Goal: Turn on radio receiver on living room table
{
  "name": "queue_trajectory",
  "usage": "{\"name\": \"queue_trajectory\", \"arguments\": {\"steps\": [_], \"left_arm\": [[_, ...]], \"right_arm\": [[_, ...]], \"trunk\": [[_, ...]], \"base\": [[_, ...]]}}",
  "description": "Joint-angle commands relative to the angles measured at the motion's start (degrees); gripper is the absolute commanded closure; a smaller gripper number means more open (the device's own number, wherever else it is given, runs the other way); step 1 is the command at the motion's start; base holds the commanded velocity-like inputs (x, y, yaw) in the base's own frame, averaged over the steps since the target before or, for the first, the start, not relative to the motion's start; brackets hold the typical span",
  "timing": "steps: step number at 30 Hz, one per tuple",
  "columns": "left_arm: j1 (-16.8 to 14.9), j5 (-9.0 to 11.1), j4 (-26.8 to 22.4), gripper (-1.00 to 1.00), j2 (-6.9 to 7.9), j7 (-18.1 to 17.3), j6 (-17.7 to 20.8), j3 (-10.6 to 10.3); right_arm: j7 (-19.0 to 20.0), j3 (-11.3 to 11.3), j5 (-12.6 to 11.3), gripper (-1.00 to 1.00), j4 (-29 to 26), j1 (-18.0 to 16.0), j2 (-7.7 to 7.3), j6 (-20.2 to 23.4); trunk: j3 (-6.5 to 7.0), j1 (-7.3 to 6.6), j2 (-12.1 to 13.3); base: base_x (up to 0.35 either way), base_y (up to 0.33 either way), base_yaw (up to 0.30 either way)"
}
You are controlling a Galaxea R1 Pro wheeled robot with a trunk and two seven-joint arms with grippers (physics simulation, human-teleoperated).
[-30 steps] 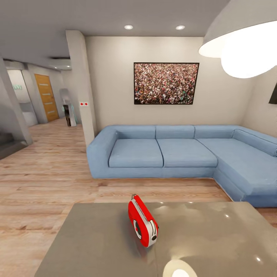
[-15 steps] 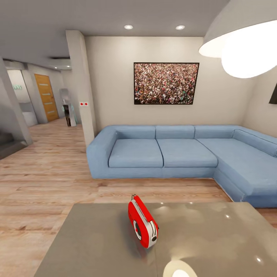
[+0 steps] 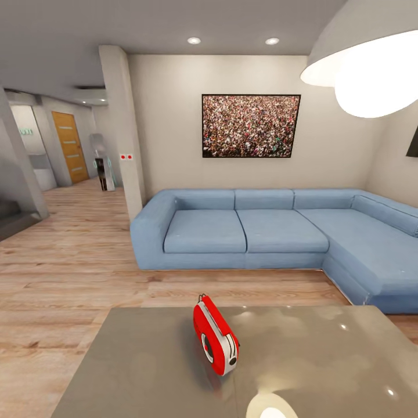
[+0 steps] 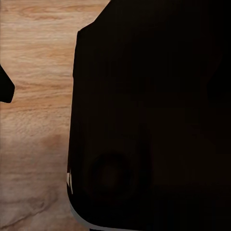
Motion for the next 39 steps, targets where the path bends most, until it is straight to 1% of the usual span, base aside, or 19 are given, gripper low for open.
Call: {"name": "queue_trajectory", "arguments": {"steps": [1, 12, 19, 29, 39], "left_arm": [[0.0, 0.0, 0.0, -1.00, -0.01, 0.0, 0.0, 0.0], [0.0, 0.1, -0.1, -1.00, -0.04, 0.0, 0.0, 0.0], [0.0, 0.1, -0.1, -1.00, -0.56, 0.1, 0.0, -0.1], [0.0, 0.1, 0.0, -1.00, -0.73, 0.1, 0.1, -0.1], [0.0, 0.2, 0.0, -1.00, -0.64, 0.1, 0.1, -0.2]], "right_arm": [[0.0, 0.0, 0.0, -1.00, 0.0, 0.0, -0.01, 0.0], [0.0, -0.1, 0.0, -1.00, 0.0, 0.0, -0.02, 0.0], [0.0, -0.1, -0.1, -1.00, 0.0, 0.0, -0.02, -0.1], [0.0, -0.1, -0.1, -1.00, 0.0, 0.0, -0.02, -0.1], [0.0, -0.3, -0.6, -1.00, 0.0, 0.0, -0.02, 0.0]], "trunk": [[0.00, 0.00, 0.0], [0.00, 0.00, 0.0], [0.00, 0.00, 0.0], [1.80, -2.20, 4.0], [3.59, -4.39, 8.0]], "base": [[0.000, 0.000, 0.000], [0.000, 0.000, 0.000], [0.000, 0.000, 0.000], [0.000, 0.000, 0.000], [0.000, 0.000, 0.000]]}}
